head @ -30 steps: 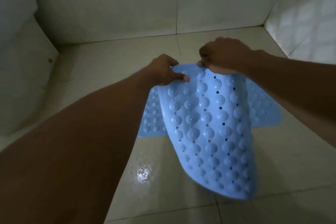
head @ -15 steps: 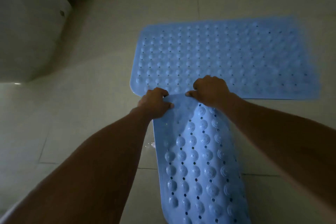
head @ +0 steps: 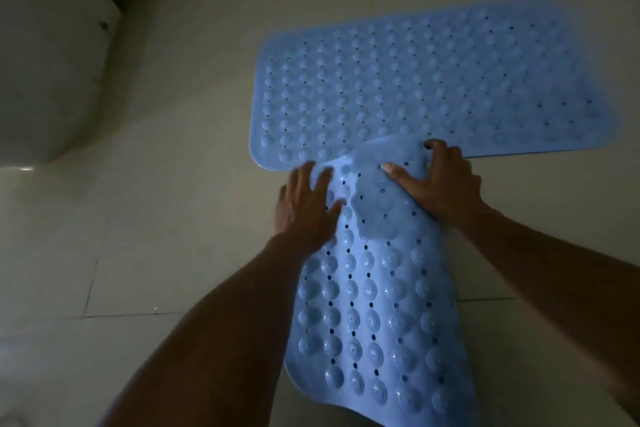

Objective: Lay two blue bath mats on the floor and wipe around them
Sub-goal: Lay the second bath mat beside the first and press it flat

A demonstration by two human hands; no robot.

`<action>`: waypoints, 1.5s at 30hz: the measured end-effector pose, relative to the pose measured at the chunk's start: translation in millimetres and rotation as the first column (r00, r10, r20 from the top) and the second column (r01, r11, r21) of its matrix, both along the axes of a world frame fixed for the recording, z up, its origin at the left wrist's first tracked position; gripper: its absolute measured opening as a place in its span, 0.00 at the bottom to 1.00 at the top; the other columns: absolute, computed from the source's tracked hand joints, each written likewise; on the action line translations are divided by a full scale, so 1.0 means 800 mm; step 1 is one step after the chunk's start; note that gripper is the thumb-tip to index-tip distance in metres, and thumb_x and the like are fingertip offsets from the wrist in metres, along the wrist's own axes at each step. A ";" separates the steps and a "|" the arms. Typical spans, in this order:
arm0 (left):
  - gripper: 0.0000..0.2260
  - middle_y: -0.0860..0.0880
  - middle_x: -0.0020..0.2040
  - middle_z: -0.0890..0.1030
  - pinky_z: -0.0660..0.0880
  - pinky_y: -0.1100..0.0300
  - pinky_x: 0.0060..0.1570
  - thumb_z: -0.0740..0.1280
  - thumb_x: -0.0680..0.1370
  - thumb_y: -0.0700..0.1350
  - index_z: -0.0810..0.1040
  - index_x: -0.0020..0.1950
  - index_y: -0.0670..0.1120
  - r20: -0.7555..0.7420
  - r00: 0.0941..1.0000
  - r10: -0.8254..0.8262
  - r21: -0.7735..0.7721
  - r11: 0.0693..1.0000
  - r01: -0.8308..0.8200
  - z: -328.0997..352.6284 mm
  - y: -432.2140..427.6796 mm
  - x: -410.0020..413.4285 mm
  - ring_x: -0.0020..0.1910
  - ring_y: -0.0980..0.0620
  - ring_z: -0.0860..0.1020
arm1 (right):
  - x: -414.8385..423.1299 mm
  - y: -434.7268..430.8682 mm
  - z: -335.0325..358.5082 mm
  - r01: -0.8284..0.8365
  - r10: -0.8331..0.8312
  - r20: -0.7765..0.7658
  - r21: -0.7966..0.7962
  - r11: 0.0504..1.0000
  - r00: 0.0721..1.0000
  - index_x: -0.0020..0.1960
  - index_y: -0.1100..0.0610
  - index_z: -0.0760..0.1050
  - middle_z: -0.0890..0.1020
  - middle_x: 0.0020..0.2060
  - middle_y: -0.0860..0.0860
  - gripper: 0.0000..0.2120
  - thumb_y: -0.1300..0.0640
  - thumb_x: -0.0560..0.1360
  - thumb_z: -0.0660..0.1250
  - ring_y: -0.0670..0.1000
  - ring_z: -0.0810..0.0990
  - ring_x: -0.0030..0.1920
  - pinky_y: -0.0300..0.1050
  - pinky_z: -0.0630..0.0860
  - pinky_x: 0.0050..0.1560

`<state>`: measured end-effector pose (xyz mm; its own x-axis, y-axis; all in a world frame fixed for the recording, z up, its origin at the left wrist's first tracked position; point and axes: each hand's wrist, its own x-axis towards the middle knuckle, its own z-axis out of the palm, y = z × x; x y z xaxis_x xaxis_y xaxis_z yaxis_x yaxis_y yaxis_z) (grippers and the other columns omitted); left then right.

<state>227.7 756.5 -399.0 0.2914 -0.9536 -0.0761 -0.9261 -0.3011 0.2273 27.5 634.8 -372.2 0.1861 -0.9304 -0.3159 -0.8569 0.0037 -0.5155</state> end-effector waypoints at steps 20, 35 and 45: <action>0.36 0.48 0.83 0.38 0.48 0.41 0.79 0.57 0.81 0.64 0.47 0.83 0.51 -0.156 0.988 0.010 0.387 0.921 0.052 -0.013 0.074 -0.011 0.82 0.43 0.37 | -0.010 0.069 0.031 0.162 -0.332 0.317 0.461 0.873 0.888 0.54 0.60 0.82 0.86 0.47 0.54 0.20 0.54 0.65 0.80 0.52 0.85 0.42 0.43 0.80 0.37; 0.41 0.46 0.83 0.36 0.54 0.35 0.76 0.60 0.79 0.67 0.45 0.82 0.49 -0.083 0.995 0.047 0.436 0.900 -0.006 -0.008 0.067 -0.025 0.81 0.36 0.37 | -0.054 0.037 0.056 0.133 -0.261 0.196 0.499 0.856 0.945 0.59 0.60 0.79 0.85 0.52 0.57 0.33 0.46 0.60 0.84 0.56 0.85 0.48 0.51 0.83 0.48; 0.46 0.43 0.83 0.37 0.57 0.33 0.74 0.61 0.76 0.71 0.45 0.82 0.47 -0.049 0.990 0.132 0.470 0.878 -0.094 -0.009 0.052 -0.033 0.79 0.29 0.39 | -0.079 0.014 0.054 0.116 -0.171 0.121 0.370 0.922 0.978 0.59 0.47 0.80 0.84 0.56 0.48 0.43 0.25 0.51 0.78 0.48 0.84 0.53 0.46 0.81 0.50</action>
<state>201.7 797.9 -406.6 0.3701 -0.7633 -0.5296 -0.8647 -0.4914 0.1040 -35.4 646.2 -329.0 0.1296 -0.7800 -0.6122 -0.7470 0.3293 -0.5776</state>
